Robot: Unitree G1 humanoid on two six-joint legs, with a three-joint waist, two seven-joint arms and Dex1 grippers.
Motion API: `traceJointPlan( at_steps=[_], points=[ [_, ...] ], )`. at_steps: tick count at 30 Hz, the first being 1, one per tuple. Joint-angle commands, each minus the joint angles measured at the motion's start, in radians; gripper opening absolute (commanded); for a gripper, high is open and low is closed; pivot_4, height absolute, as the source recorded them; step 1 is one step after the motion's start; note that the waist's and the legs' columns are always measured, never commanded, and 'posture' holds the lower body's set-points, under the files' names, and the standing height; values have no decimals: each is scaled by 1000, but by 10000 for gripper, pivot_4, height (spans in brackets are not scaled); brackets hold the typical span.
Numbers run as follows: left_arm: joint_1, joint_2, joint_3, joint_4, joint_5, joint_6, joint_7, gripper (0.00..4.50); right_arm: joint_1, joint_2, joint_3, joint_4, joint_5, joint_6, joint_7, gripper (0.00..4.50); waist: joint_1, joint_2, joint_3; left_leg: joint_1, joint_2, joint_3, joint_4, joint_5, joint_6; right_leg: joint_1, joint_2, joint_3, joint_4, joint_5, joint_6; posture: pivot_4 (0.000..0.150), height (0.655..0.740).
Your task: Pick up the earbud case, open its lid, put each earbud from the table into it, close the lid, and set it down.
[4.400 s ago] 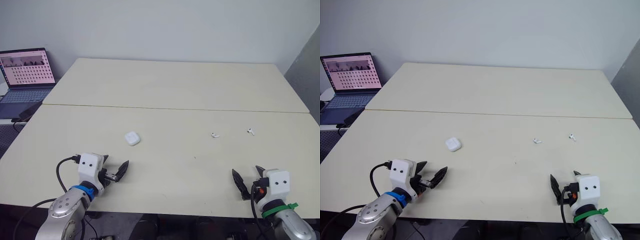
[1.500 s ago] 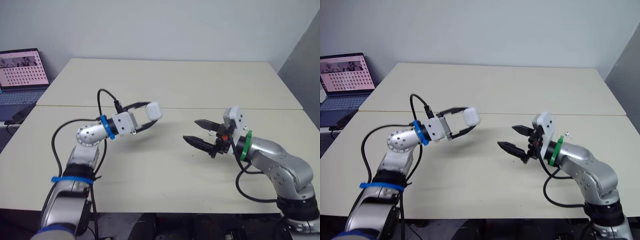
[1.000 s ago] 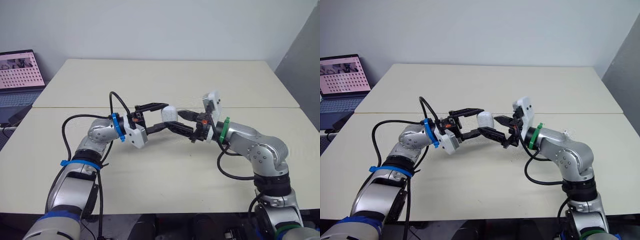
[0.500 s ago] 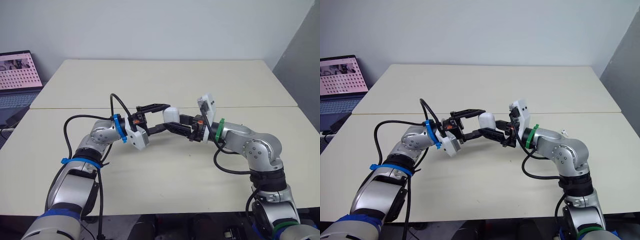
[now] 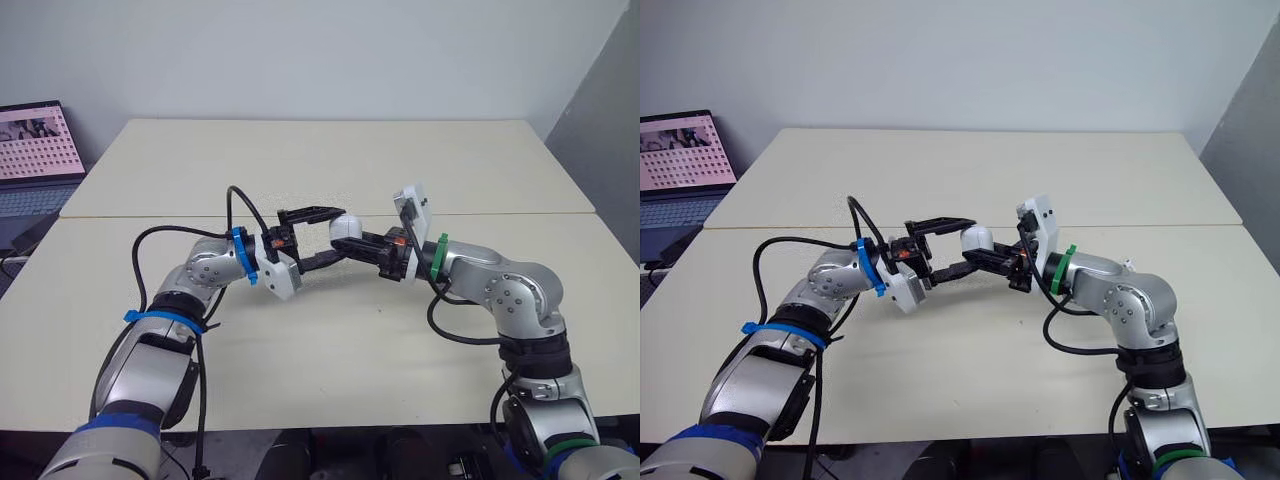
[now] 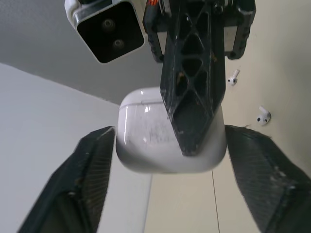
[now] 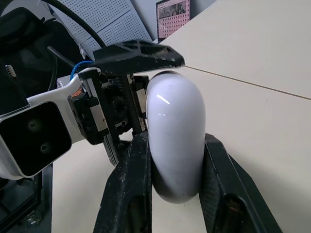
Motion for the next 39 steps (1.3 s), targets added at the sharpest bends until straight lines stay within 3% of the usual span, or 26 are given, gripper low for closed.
traceJointPlan(
  at_steps=[1,4,8,12,15,23,39],
  points=[
    [-25,11,-13,-23,-66,0,-5,45000,-10,-10,-35,-14,6,-15,0,8374,0,0,0,0,0,0,0,0,0,0,0,0,0,0,0,1500,7400],
    [-8,19,-43,-69,-169,84,-85,45000,0,-38,-21,-6,-36,-45,1,8374,0,0,0,0,0,0,0,0,0,0,0,0,0,0,0,1500,7400],
    [65,87,-78,-342,-449,670,-446,45000,4,-179,163,47,-307,-246,50,8374,-4,0,0,0,0,0,0,0,0,0,0,1,0,0,0,1500,7400],
    [63,123,-59,-500,-489,1007,-557,45000,-25,-251,303,76,-484,-404,117,8373,-13,3,2,0,1,0,0,0,0,-1,1,1,0,-1,2,1500,7400],
    [46,123,-57,-556,-477,1145,-612,39262,-45,-275,377,71,-582,-478,165,8373,-20,3,2,0,1,0,0,0,0,-1,3,1,0,-1,2,1500,7400],
    [29,97,-69,-571,-353,1208,-657,13357,-64,-262,418,33,-688,-511,234,8373,-20,3,2,0,2,0,0,0,0,-1,3,1,0,-1,1,1500,7400],
    [-35,10,-34,-456,-259,1130,-647,13243,-68,-237,428,-9,-795,-504,305,8371,-14,2,2,0,2,0,0,0,0,0,1,1,0,-1,1,1500,7400]
  ],
)
